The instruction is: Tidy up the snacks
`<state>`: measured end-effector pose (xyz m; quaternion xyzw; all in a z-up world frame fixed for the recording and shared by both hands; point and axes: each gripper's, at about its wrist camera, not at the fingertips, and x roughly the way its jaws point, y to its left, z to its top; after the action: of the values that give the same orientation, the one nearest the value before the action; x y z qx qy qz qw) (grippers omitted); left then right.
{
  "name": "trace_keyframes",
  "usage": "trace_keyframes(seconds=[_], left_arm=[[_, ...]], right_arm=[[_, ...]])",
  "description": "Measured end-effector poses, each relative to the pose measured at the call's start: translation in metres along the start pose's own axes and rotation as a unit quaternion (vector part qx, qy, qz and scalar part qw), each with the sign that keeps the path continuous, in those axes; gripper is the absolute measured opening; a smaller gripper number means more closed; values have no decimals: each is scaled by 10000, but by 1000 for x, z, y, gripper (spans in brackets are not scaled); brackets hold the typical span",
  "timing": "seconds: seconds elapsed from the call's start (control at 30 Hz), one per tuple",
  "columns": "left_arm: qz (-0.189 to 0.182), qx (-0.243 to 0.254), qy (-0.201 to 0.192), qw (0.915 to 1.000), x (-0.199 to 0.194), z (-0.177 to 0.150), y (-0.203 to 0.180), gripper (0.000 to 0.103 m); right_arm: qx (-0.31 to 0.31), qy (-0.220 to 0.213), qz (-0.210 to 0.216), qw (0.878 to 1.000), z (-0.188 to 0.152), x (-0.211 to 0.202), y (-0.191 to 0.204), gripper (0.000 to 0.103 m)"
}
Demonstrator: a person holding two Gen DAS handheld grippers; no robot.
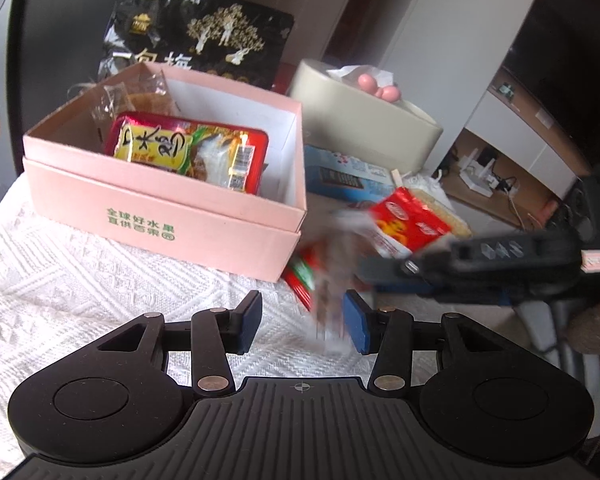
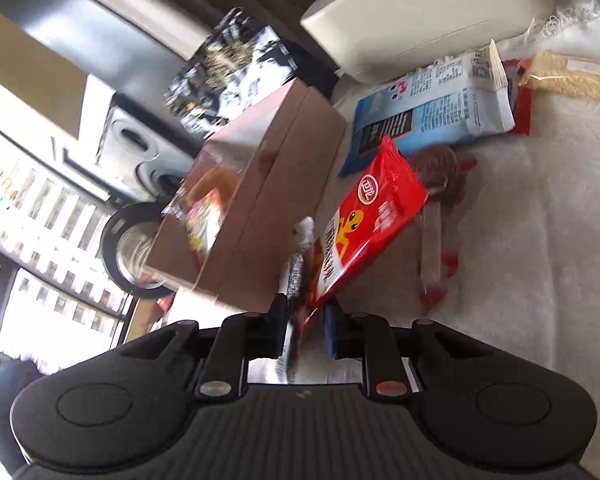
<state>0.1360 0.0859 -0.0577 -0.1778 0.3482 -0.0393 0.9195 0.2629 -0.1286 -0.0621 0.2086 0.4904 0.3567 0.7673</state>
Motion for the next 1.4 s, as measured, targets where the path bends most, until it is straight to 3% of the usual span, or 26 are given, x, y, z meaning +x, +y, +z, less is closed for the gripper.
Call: trace_keyframes(seconds=[0.13,0.2,0.37,0.47,0.77,0.87,0.93,1.03,1.13,1.27,1.4], left_arm=[[-124,75,0,9999,-4,-1,1,50],[-14,56,-87,9999,-3,2,5,50],[161,23,-282,9995,6,22,15,50],[78,90,-253,9996,15,31,10,50],[-162,369,-151,9991,44,37,-24,50],[-510,1024,-107,9934,41,28,-58,50],[-685,1644,2,9840,44,19,-87,50],[-533,2412,151,9689,61,3,-123,51],[-334,2766,423,9595,82,-5,-139,51],[-187,2805,600,9578,98,-7,-140,56],[-394,2356,665,9688,103,3,-124,59]], right_arm=[[-253,173,33,9995,-14,-32,1,18],[-384,231,-28,9990,-19,-48,0,18],[-639,-80,-731,9952,-18,-74,-11,26],[-603,-234,-1106,9918,-14,-77,-21,30],[-677,-530,-1557,9840,-13,-68,-30,47],[-887,-810,-1851,9754,-12,-73,-26,48],[-982,-1092,-2155,9654,-12,-81,-27,55],[-870,-1408,-2421,9560,-15,-94,-35,60],[-711,-1441,-2398,9574,-22,-102,-47,60],[-701,-1446,-2374,9580,-34,-106,-58,61],[-894,-1461,-2368,9563,-40,-104,-56,68]])
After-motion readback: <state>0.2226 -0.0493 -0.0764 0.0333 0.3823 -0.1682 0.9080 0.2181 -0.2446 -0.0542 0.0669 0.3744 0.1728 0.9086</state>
